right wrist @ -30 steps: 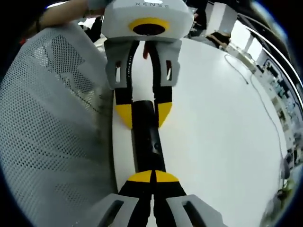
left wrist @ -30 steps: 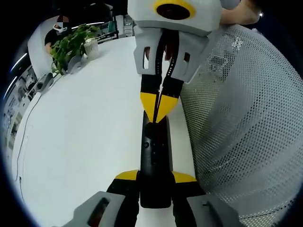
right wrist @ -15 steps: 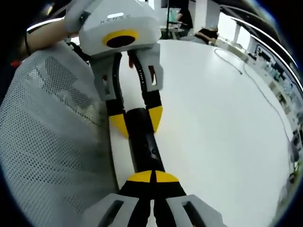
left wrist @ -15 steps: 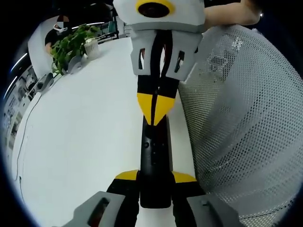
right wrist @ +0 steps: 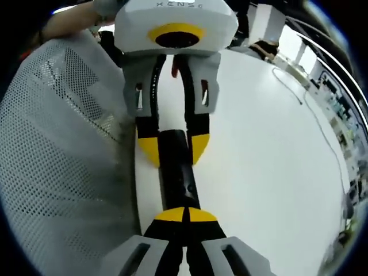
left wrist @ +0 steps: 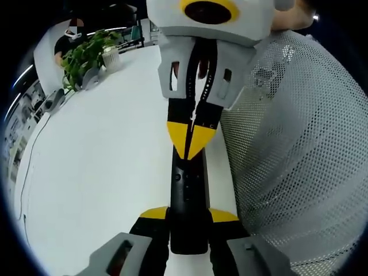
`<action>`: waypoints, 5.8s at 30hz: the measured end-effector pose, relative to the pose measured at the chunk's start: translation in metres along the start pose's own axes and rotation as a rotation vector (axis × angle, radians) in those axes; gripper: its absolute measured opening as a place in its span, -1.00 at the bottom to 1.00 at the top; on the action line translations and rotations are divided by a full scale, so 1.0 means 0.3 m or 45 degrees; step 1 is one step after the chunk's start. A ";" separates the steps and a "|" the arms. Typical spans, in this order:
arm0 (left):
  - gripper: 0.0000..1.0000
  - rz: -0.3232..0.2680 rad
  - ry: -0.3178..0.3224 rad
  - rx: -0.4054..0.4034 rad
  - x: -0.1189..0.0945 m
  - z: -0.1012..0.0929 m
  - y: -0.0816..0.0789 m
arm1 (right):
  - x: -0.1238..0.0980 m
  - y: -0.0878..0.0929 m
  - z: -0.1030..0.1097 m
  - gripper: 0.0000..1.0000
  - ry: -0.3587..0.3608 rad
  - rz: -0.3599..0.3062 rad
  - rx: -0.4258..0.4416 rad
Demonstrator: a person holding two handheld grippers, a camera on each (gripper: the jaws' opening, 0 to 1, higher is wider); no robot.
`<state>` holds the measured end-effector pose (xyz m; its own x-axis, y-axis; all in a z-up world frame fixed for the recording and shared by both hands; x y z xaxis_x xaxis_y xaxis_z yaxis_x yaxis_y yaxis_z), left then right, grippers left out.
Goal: Press the specified remote control buttons in sequence, fully releasing each button before pressing the next.
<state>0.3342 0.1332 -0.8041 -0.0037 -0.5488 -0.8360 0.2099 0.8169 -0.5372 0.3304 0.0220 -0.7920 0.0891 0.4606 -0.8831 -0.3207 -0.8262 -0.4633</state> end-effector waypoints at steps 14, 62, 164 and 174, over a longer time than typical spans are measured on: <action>-0.50 -0.008 -0.005 -0.005 0.000 -0.002 0.000 | 0.002 -0.008 0.003 -1.00 -0.030 -0.042 0.039; -0.50 -0.042 0.008 -0.046 -0.002 -0.002 0.004 | 0.035 -0.036 0.098 -1.00 0.033 0.020 -0.616; -0.50 -0.175 -0.028 -0.074 0.006 -0.001 0.011 | 0.050 -0.097 0.035 -1.00 -0.098 -0.036 -0.099; -0.50 -0.177 -0.031 -0.077 0.006 -0.001 0.011 | 0.061 -0.108 0.043 -1.00 -0.087 -0.026 -0.165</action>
<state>0.3346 0.1348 -0.8075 -0.0051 -0.6610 -0.7504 0.1497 0.7414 -0.6541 0.3301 0.0613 -0.7922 0.0284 0.4951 -0.8684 -0.1947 -0.8493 -0.4906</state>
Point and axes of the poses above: the point that each gripper's makers call its tool centre point, and the gripper's own axes: x roughly forward along the fingers, z roughly to its left, y roughly out of its underside, the point moved 7 cm from there along -x, roughly backward along the fingers, and after that the axes turned 14 degrees about x, right-handed, at the moved point
